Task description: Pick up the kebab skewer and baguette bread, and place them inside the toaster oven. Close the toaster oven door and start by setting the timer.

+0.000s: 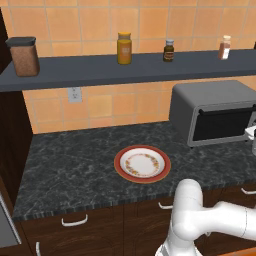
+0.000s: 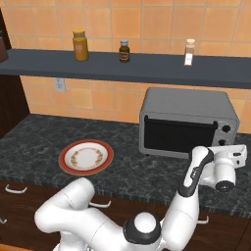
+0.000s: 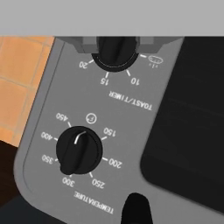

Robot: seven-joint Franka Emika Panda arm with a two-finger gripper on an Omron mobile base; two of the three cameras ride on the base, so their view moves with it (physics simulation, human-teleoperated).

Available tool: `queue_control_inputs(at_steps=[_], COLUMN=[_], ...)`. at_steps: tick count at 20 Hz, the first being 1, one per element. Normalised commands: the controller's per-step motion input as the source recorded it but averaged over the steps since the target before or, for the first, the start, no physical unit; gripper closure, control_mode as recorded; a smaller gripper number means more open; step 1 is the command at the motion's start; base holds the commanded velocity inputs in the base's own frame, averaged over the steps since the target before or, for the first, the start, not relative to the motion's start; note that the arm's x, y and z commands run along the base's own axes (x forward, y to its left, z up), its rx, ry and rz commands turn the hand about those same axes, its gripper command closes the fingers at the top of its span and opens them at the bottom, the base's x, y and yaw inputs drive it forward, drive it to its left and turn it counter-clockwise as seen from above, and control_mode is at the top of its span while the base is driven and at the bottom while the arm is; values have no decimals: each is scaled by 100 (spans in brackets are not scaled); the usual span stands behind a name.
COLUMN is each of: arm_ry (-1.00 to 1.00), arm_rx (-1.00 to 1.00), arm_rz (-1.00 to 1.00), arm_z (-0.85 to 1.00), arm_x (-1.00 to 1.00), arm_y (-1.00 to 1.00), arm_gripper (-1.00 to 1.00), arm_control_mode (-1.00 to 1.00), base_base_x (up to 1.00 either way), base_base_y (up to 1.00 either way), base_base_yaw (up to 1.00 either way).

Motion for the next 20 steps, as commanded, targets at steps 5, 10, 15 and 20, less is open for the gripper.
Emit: queue_control_inputs(at_steps=[5, 10, 15, 20], arm_ry=[-2, 0, 0, 0], arm_rx=[0, 5, 15, 18], arm_rz=[0, 0, 0, 0], arm_z=[34, 50, 55, 52], arm_x=[0, 0, 0, 0], arm_y=[8, 0, 4, 13], arm_gripper=[100, 100, 100, 100], arm_control_mode=[-100, -100, -100, -100], base_base_x=[0, 0, 0, 0], base_base_y=[0, 0, 0, 0], base_base_yaw=[0, 0, 0, 0])
